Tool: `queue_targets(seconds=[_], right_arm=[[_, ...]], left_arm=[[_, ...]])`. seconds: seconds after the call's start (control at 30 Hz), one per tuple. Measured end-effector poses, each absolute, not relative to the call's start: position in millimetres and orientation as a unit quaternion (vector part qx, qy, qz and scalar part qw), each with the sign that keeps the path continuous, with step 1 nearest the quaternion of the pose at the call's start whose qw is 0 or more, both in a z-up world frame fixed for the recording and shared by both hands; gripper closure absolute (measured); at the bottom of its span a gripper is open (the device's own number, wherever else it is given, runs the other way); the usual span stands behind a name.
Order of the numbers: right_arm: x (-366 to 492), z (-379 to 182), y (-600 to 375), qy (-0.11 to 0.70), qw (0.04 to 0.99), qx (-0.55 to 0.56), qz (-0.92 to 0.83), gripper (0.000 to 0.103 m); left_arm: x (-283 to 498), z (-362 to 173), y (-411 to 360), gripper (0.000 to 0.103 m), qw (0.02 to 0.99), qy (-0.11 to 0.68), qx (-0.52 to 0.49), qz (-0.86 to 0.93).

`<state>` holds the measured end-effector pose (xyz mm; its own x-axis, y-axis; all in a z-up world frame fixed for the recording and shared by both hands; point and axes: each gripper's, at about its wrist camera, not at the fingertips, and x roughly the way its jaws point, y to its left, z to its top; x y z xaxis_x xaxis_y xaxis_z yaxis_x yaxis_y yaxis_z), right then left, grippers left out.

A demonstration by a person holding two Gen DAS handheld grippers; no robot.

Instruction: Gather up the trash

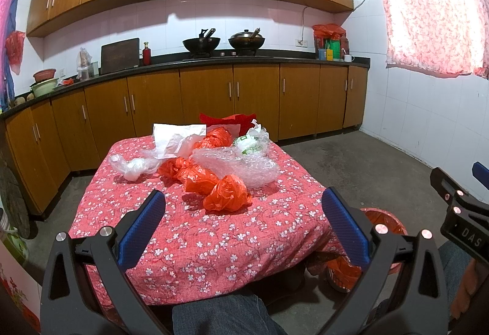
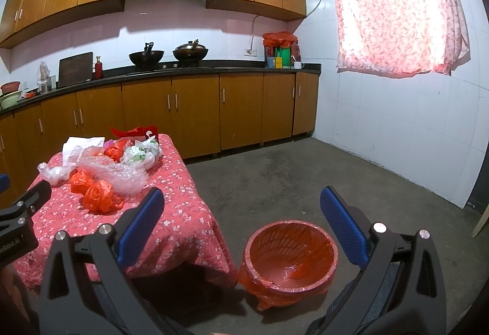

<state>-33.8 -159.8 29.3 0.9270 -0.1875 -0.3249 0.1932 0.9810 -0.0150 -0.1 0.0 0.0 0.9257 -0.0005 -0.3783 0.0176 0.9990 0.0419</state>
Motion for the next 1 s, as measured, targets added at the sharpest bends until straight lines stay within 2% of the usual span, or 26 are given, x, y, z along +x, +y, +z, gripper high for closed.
queue_targets(seconds=[1.0], right_arm=[[-31,22,-156,0.171,0.981,0.012,-0.094,0.004]], left_arm=[[0,-3,-2,0.002,0.981,0.193,0.023,-0.002]])
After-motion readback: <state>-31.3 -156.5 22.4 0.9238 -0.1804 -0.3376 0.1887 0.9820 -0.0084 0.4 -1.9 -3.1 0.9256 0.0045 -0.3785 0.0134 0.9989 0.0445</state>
